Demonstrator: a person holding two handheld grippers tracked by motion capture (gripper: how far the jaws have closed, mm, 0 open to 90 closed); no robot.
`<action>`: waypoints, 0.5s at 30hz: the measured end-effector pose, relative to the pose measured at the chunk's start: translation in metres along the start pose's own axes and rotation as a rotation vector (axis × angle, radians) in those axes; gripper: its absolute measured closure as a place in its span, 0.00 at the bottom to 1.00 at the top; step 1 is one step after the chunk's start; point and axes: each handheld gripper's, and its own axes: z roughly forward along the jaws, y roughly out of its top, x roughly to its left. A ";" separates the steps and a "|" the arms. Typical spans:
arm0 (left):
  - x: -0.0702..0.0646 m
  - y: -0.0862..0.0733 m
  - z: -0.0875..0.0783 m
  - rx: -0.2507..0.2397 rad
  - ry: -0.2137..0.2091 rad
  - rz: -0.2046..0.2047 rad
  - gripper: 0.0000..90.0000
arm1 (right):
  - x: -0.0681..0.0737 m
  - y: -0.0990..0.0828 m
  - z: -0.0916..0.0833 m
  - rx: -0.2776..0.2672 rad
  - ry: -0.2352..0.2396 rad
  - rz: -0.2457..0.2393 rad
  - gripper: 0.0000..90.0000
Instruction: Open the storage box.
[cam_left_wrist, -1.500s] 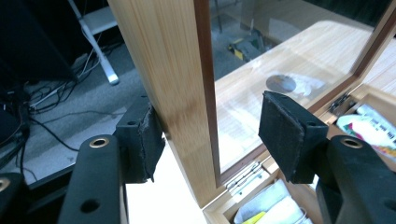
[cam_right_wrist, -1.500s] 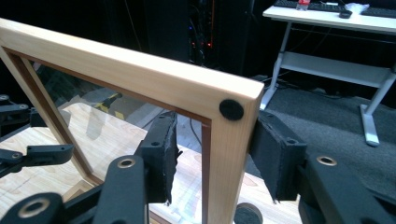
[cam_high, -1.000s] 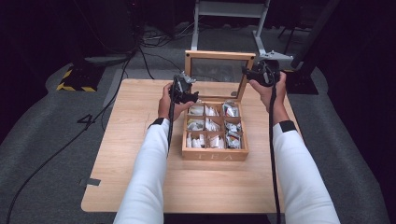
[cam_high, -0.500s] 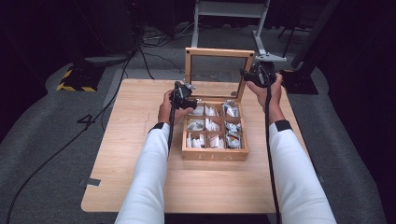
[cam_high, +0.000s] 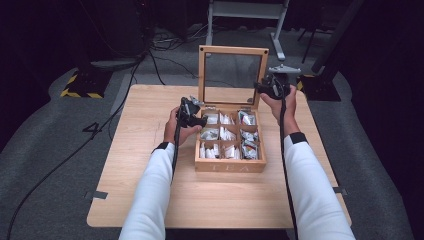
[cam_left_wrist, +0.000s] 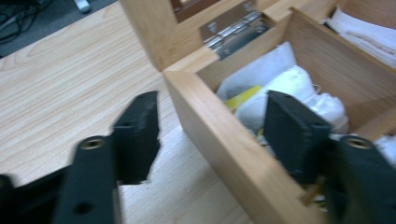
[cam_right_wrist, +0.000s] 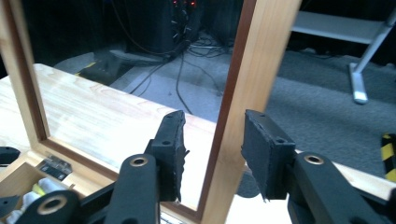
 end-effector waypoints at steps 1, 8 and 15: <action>-0.002 0.001 -0.001 -0.012 0.020 0.010 0.47 | 0.001 -0.002 0.000 -0.006 0.014 0.001 0.63; -0.002 -0.001 -0.014 -0.062 -0.038 -0.020 0.37 | -0.005 -0.026 0.004 0.024 0.022 0.010 0.59; -0.001 -0.011 -0.033 -0.094 -0.068 -0.018 0.31 | -0.007 -0.048 -0.003 0.058 0.043 -0.009 0.53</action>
